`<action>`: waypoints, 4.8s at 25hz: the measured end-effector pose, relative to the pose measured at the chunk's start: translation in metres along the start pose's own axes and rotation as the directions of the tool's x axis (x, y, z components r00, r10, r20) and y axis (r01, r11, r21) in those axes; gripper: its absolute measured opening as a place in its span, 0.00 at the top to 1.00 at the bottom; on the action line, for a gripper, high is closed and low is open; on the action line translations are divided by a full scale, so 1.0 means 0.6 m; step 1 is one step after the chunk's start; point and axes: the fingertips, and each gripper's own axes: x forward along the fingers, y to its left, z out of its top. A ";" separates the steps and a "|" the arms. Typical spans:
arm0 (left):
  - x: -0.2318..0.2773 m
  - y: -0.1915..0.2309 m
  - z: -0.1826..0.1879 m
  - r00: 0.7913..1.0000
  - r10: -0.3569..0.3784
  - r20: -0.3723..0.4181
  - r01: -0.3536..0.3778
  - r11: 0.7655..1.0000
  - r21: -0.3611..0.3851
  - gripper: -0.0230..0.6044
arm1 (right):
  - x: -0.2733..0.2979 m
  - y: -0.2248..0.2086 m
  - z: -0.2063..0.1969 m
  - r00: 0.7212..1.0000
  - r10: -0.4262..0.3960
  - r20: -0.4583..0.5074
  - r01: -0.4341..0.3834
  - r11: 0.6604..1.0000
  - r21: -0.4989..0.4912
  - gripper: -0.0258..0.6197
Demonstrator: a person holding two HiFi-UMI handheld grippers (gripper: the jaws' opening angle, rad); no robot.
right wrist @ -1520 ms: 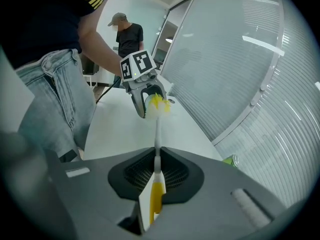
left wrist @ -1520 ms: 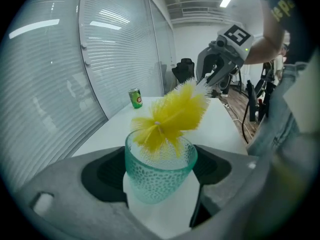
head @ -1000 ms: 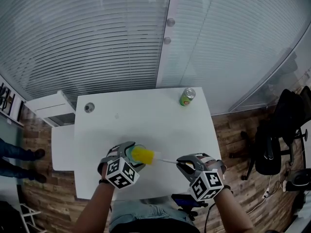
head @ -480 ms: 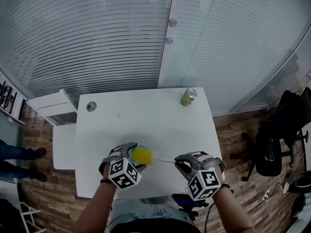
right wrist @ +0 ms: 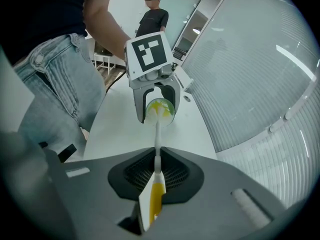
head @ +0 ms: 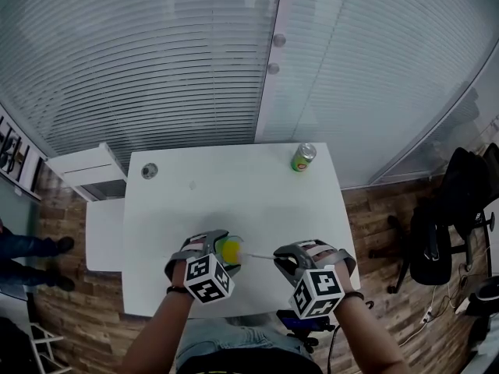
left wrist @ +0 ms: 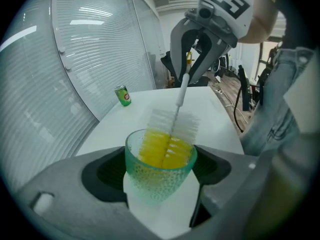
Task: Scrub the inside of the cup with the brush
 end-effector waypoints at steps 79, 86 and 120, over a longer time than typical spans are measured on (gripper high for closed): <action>0.000 0.023 0.011 0.994 0.088 -0.061 -0.079 0.987 0.138 0.32 | -0.038 -0.022 -0.023 1.000 0.000 -0.013 0.002 0.981 0.194 0.91; -0.001 0.024 0.013 0.994 0.091 -0.057 -0.082 0.987 0.141 0.32 | -0.025 -0.007 -0.004 1.000 0.009 -0.005 -0.008 0.984 0.180 0.91; 0.002 0.040 -0.011 0.988 0.121 -0.093 -0.108 0.985 0.137 0.32 | -0.052 0.008 -0.027 0.999 0.040 0.024 -0.044 0.961 0.271 0.91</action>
